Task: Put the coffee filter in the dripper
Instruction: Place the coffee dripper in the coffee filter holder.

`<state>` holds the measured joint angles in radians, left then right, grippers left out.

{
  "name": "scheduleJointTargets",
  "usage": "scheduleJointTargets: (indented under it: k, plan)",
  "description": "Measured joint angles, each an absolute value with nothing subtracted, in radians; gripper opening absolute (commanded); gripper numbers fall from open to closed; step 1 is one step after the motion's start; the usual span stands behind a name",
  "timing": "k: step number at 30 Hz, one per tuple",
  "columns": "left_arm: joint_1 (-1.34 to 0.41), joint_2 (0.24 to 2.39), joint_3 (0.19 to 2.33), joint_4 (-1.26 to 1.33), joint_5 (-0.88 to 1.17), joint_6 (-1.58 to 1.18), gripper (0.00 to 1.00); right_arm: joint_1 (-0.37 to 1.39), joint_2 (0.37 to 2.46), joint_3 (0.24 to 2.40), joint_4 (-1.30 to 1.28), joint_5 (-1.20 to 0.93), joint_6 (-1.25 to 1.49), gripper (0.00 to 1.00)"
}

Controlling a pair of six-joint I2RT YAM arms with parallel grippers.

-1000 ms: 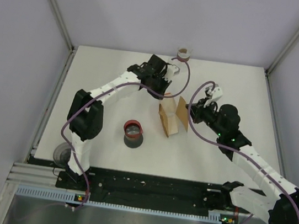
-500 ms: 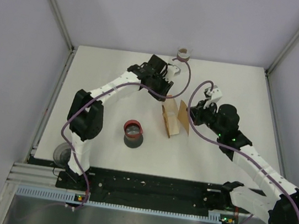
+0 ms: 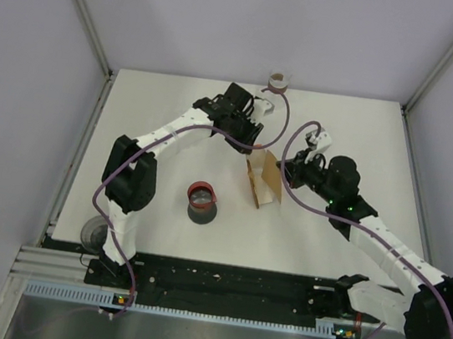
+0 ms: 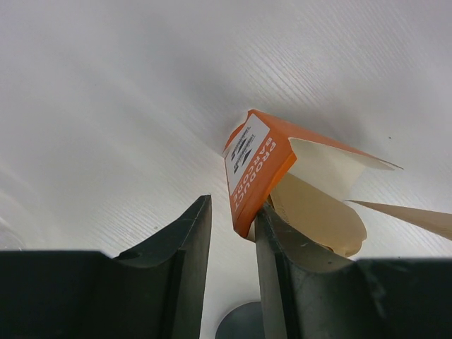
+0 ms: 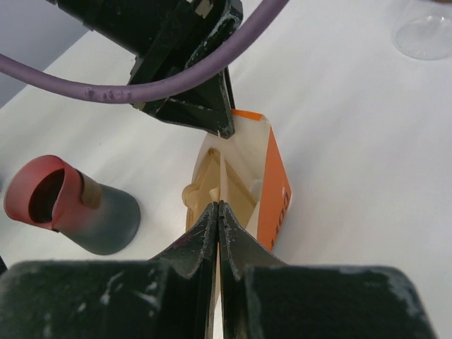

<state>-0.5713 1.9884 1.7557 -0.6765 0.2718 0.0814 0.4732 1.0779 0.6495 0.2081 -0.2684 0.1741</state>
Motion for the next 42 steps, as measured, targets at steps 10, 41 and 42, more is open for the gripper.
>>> scheduleJointTargets:
  k: [10,41,42]
  plan:
    - [-0.571,1.988,1.756,-0.677,0.280,0.081,0.38,0.473,1.211,0.510,0.551,-0.293,0.147,0.00]
    - [-0.571,1.990,1.783,-0.690,0.299,0.081,0.50,0.473,1.192,0.440,0.599,-0.248,0.154,0.34]
    - [-0.571,1.990,1.785,-0.690,0.299,0.081,0.52,0.473,1.192,0.445,0.587,-0.246,0.152,0.35]
